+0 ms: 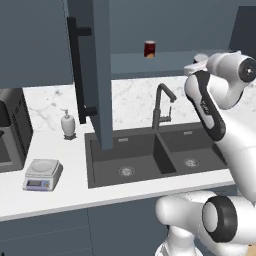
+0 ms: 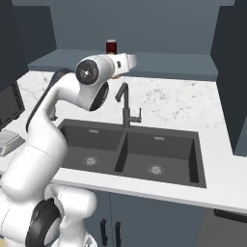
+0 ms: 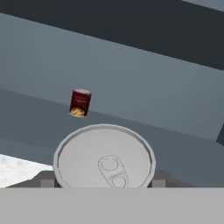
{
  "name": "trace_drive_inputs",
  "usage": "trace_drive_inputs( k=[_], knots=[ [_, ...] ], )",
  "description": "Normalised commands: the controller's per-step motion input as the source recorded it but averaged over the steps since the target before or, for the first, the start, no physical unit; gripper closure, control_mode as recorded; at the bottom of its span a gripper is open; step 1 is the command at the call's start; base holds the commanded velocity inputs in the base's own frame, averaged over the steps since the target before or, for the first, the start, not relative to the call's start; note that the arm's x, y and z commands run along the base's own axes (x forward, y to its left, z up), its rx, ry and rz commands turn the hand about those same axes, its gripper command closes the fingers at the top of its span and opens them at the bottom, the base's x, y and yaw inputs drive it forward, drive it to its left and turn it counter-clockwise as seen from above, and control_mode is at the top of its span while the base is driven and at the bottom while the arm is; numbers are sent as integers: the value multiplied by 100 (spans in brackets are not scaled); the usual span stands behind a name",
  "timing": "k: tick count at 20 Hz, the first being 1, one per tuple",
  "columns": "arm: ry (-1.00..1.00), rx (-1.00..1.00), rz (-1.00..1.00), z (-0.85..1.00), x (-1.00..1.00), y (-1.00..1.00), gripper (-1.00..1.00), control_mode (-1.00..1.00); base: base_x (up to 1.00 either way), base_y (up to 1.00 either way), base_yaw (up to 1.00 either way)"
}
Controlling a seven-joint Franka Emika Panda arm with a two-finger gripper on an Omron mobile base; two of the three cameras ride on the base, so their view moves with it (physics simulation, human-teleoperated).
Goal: Pick the canned food and place it on the digital scale for weighing, and close the cabinet.
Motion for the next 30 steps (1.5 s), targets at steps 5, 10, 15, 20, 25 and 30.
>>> trace_drive_inputs(
  k=[5,10,15,20,25,30],
  knots=[
    [9,9,1,15,-100,-4,100,-100,0,0,0],
    [8,9,5,-7,-100,0,100,-100,0,0,0],
    [-21,1,16,-71,-100,7,100,-100,0,0,0],
    [-9,9,23,-81,-83,26,100,-100,0,0,0],
    [1,8,24,-35,-19,77,100,-100,0,0,0],
    [1,2,30,-23,0,95,100,-100,0,0,0]
  ],
)
